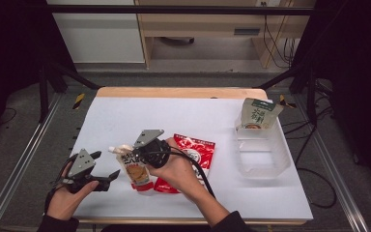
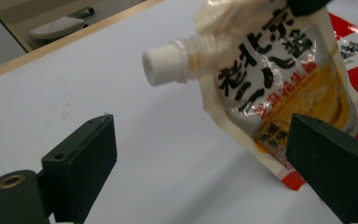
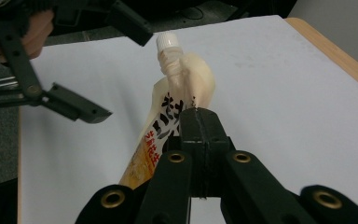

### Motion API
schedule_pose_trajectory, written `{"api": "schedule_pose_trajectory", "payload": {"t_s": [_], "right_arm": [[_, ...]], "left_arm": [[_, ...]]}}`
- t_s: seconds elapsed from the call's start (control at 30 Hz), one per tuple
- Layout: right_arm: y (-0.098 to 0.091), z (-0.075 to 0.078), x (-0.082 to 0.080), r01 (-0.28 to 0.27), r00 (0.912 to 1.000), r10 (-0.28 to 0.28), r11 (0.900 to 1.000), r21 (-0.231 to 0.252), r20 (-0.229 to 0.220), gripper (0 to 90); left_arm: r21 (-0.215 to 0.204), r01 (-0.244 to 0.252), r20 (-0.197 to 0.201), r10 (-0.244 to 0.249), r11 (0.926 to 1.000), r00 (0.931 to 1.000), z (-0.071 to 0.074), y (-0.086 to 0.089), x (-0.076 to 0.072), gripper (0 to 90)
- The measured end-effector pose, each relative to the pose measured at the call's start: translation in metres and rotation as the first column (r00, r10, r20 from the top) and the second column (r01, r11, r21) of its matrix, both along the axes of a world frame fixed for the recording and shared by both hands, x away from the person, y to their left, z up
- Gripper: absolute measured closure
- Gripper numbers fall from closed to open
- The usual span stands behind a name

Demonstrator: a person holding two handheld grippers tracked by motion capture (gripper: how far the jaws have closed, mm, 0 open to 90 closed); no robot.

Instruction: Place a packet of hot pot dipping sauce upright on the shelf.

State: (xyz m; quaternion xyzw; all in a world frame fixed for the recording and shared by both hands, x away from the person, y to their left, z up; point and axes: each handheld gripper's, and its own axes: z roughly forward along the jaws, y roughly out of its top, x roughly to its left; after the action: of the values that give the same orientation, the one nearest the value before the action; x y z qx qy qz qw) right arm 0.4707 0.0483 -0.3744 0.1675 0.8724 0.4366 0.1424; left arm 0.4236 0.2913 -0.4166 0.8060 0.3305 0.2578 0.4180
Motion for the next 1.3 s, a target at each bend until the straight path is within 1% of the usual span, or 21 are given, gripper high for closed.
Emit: {"api": "schedule_pose_trajectory", "payload": {"t_s": [0.07, 0.13, 0.2, 0.23, 0.3, 0.33, 0.4, 0.5, 0.53, 0.57, 0.63, 0.73, 0.97, 1.1, 1.2, 1.3], "right_arm": [[0.000, 0.001, -0.003, -0.013, 0.9999, 0.013, 0.9999, 0.002, 0.006, 90.0], [-0.001, 0.002, -0.006, -0.023, 0.9997, 0.023, 0.9997, 0.002, 0.011, 90.0], [-0.002, 0.003, -0.007, -0.040, 0.9990, 0.040, 0.9992, 0.002, 0.018, 90.0], [-0.003, 0.003, -0.008, -0.050, 0.9985, 0.050, 0.9987, 0.004, 0.020, 90.0], [-0.003, 0.003, -0.010, -0.063, 0.9977, 0.063, 0.9980, 0.001, 0.025, 90.0], [-0.003, 0.004, -0.011, -0.065, 0.9975, 0.066, 0.9979, -0.001, 0.027, 90.0], [-0.004, 0.004, -0.013, -0.070, 0.9972, 0.070, 0.9975, -0.004, 0.027, 90.0], [-0.004, 0.005, -0.014, -0.080, 0.9964, 0.080, 0.9968, -0.003, 0.028, 90.0], [-0.004, 0.005, -0.014, -0.083, 0.9961, 0.083, 0.9965, -0.004, 0.029, 90.0], [-0.003, 0.005, -0.015, -0.086, 0.9959, 0.086, 0.9963, -0.005, 0.029, 90.0], [-0.003, 0.006, -0.015, -0.091, 0.9955, 0.091, 0.9959, -0.007, 0.027, 90.0], [-0.005, 0.006, -0.015, -0.090, 0.9955, 0.090, 0.9959, -0.012, 0.028, 90.0], [-0.008, 0.005, -0.013, -0.077, 0.9968, 0.077, 0.9969, -0.015, 0.020, 90.0], [-0.010, 0.003, -0.011, -0.062, 0.9979, 0.062, 0.9979, -0.016, 0.016, 90.0], [-0.011, 0.003, -0.010, -0.058, 0.9982, 0.058, 0.9982, -0.014, 0.012, 90.0], [-0.012, 0.003, -0.010, -0.053, 0.9985, 0.054, 0.9985, -0.015, 0.011, 90.0]], "left_arm": [[-0.008, 0.023, -0.002, -0.023, 0.9997, 0.9997, 0.001, -0.001, 0.003, 8.6], [-0.021, 0.056, -0.015, -0.057, 0.9982, 0.9983, 0.003, -0.002, 0.006, 8.9], [-0.015, 0.079, -0.015, -0.079, 0.9968, 0.9968, 0.006, -0.004, 0.008, 10.8], [-0.017, 0.079, -0.013, -0.079, 0.9967, 0.9968, 0.007, -0.004, 0.010, 13.1], [-0.034, 0.088, -0.016, -0.088, 0.9956, 0.9960, 0.011, -0.004, 0.013, 17.7], [-0.035, 0.098, -0.017, -0.098, 0.9946, 0.9950, 0.013, -0.004, 0.015, 19.8], [-0.033, 0.123, -0.015, -0.123, 0.9919, 0.9923, 0.015, -0.005, 0.017, 26.6], [-0.009, 0.146, -0.021, -0.146, 0.9892, 0.9890, 0.016, -0.008, 0.021, 32.7], [-0.005, 0.159, -0.021, -0.159, 0.9873, 0.9871, 0.017, -0.009, 0.022, 36.1], [-0.008, 0.168, -0.025, -0.168, 0.9858, 0.9854, 0.017, -0.010, 0.022, 37.7], [0.005, 0.166, -0.024, -0.166, 0.9861, 0.9859, 0.018, -0.011, 0.024, 40.0], [-0.020, 0.172, -0.041, -0.173, 0.9849, 0.9841, 0.019, -0.008, 0.025, 45.3], [-0.031, 0.179, -0.059, -0.181, 0.9833, 0.9817, 0.023, -0.006, 0.021, 54.3], [-0.035, 0.191, -0.079, -0.193, 0.9809, 0.9779, 0.024, -0.004, 0.019, 61.4], [-0.039, 0.196, -0.089, -0.199, 0.9798, 0.9760, 0.025, -0.004, 0.019, 63.3], [-0.044, 0.206, -0.100, -0.209, 0.9776, 0.9727, 0.027, -0.005, 0.017, 65.9]]}}
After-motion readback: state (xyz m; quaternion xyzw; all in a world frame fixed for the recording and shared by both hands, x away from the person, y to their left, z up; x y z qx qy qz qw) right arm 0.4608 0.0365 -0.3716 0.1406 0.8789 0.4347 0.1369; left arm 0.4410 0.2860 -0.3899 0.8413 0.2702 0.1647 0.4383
